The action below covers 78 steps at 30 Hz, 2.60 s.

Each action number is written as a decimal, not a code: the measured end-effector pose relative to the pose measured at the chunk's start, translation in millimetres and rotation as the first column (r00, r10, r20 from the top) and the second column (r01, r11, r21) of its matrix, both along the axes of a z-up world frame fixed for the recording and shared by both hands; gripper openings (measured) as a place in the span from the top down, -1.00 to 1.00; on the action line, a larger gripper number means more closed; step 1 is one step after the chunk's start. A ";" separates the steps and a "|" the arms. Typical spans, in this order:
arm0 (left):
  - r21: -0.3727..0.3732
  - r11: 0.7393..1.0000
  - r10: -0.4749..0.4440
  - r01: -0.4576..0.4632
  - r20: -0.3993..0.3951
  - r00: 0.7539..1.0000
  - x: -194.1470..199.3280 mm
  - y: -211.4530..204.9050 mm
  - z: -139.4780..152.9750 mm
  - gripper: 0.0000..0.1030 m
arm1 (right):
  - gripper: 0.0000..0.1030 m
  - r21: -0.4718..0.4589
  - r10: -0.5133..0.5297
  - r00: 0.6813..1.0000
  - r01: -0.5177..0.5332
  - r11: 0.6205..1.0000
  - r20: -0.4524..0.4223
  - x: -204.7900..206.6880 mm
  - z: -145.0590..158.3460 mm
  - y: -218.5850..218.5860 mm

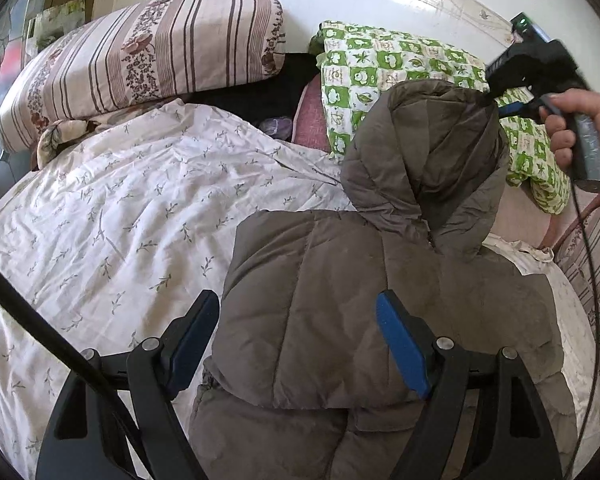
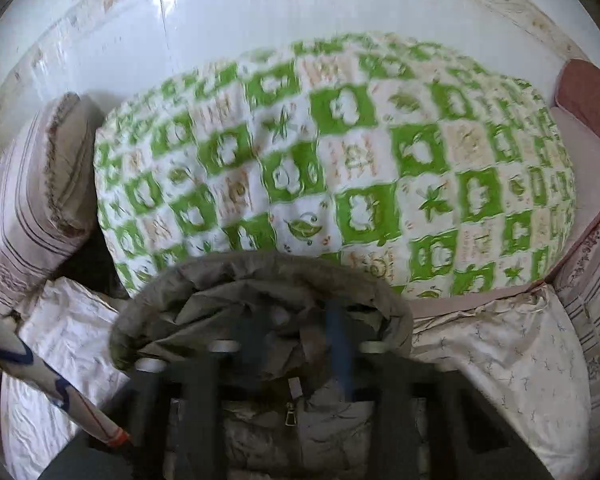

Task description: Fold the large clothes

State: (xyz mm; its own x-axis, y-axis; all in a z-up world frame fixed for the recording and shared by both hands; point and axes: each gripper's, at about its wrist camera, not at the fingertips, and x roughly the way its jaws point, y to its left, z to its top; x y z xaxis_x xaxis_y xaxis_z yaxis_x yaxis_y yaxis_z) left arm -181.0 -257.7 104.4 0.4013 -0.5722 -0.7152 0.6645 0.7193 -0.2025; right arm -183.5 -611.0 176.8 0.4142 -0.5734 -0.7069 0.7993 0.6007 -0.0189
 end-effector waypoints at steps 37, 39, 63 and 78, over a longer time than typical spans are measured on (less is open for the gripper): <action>0.011 0.992 -0.122 0.122 0.044 0.991 -45.0 -31.3 -7.4 -0.55 | 0.97 0.131 0.137 0.990 -0.138 0.982 0.014 -218.5 -198.7 213.1; 0.070 0.987 -0.151 0.147 0.046 0.987 -51.3 -41.9 -20.6 -0.55 | 0.96 0.131 0.142 0.990 -0.142 0.981 0.007 -219.2 -199.3 211.2; 0.166 0.975 -0.155 0.147 0.041 0.987 -54.4 -49.3 -43.4 -0.64 | 0.45 0.184 0.096 0.993 -0.108 0.977 0.076 -210.6 -193.8 140.5; 0.052 0.992 -0.118 0.114 0.079 0.990 -51.7 -36.1 -18.6 -0.64 | 0.45 0.086 0.202 0.968 -0.216 0.973 0.147 -188.5 -127.6 163.7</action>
State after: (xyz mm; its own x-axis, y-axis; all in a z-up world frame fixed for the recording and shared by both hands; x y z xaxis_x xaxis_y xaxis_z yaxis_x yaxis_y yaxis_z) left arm -232.7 -293.8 85.8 0.3928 -0.5844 -0.7101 0.7570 0.6439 -0.1112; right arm -372.0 -447.3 49.2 0.6141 -0.3925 -0.6847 0.6463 0.7481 0.1509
